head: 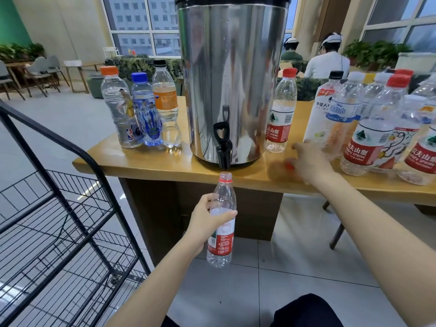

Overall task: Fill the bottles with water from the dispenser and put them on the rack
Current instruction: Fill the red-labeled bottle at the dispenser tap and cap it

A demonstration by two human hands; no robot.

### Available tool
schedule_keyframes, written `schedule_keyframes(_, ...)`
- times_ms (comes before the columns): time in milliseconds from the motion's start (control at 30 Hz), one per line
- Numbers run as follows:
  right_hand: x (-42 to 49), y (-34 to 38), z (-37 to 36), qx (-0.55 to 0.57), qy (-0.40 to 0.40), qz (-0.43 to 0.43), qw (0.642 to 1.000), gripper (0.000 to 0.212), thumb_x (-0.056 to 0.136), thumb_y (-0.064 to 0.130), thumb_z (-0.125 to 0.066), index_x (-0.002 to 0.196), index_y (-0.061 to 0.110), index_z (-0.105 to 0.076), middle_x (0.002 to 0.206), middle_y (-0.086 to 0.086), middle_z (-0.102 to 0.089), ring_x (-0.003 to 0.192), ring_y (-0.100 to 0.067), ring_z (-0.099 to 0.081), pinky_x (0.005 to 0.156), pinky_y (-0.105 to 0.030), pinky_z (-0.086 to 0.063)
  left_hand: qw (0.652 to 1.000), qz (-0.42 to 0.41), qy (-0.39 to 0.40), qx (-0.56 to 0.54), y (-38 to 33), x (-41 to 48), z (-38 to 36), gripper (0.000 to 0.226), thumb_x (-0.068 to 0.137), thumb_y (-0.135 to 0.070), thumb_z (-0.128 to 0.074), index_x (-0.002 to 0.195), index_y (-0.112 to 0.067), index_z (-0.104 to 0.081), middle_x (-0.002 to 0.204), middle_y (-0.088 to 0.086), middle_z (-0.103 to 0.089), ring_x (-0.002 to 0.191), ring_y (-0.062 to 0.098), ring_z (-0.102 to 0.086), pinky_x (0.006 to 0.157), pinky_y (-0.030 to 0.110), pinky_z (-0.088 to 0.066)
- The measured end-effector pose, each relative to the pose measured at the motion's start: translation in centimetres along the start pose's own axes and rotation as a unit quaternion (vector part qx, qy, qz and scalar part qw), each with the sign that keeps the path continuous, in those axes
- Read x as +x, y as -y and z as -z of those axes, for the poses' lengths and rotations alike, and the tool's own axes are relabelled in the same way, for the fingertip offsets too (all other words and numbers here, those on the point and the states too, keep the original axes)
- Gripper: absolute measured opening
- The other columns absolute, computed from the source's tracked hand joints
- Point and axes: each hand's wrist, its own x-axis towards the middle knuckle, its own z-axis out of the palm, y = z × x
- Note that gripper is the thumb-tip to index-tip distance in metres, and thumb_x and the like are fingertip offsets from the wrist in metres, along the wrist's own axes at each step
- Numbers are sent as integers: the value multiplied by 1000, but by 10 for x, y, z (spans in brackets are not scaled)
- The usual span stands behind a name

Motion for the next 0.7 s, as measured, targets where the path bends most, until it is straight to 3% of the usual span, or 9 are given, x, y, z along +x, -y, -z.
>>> schedule_keyframes(67,-5,22,10,42,-66,84,993,29,95,19,-59,121,6,-62,110,-11,-57,98,-29,-57,83,-37,-48,1000,-7,-8,5,-4,3,0,71,76,-27,-82,136,-24,-43,125,-2,-59,106,15,-62,86,32,-54)
schedule_keyframes(133,-13,50,23,114,-108,188,970,24,97,16,-56,118,7,-65,102,-5,-58,90,-19,-56,80,-18,-41,1000,-14,-17,6,-10,5,-1,71,77,-24,-82,136,-23,-42,127,-2,-58,109,16,-60,90,35,-53)
schedule_keyframes(167,-17,66,29,143,-115,234,955,25,98,16,-55,119,7,-65,100,-2,-59,87,-12,-54,78,-8,-36,1000,-17,-23,2,-12,6,-1,71,77,-23,-82,135,-23,-42,126,-3,-57,110,16,-59,90,34,-52)
schedule_keyframes(233,-25,95,39,177,-110,303,930,30,99,19,-53,125,8,-62,99,3,-60,82,1,-50,77,-2,-34,999,-19,-32,-2,-17,6,-2,70,76,-20,-82,133,-25,-42,121,-7,-55,110,14,-56,90,34,-49)
schedule_keyframes(300,-29,116,41,183,-86,343,917,33,99,22,-52,129,10,-60,102,4,-62,87,4,-52,84,-9,-39,999,-20,-37,1,-20,8,-1,69,75,-20,-84,129,-28,-41,117,-9,-53,109,14,-54,90,34,-49)
schedule_keyframes(400,-27,129,37,152,-91,365,914,26,97,17,-56,118,8,-67,107,-6,-67,101,-18,-61,92,-35,-49,999,-32,-39,0,-21,9,0,69,73,-20,-85,126,-28,-42,116,-9,-54,109,14,-54,86,30,-47)
schedule_keyframes(467,-24,131,35,141,-110,349,920,23,95,12,-58,114,6,-70,104,-9,-68,100,-26,-62,90,-43,-50,999,-34,-39,0,-23,10,0,70,73,-19,-85,127,-27,-42,116,-9,-54,109,14,-54,85,30,-46)
schedule_keyframes(700,-29,132,24,161,-193,349,903,14,86,4,-65,97,3,-75,84,-9,-66,79,-26,-63,72,-38,-53,998,-33,-45,5,-22,13,-4,70,72,-20,-86,128,-25,-43,114,-9,-54,110,14,-55,88,31,-47)
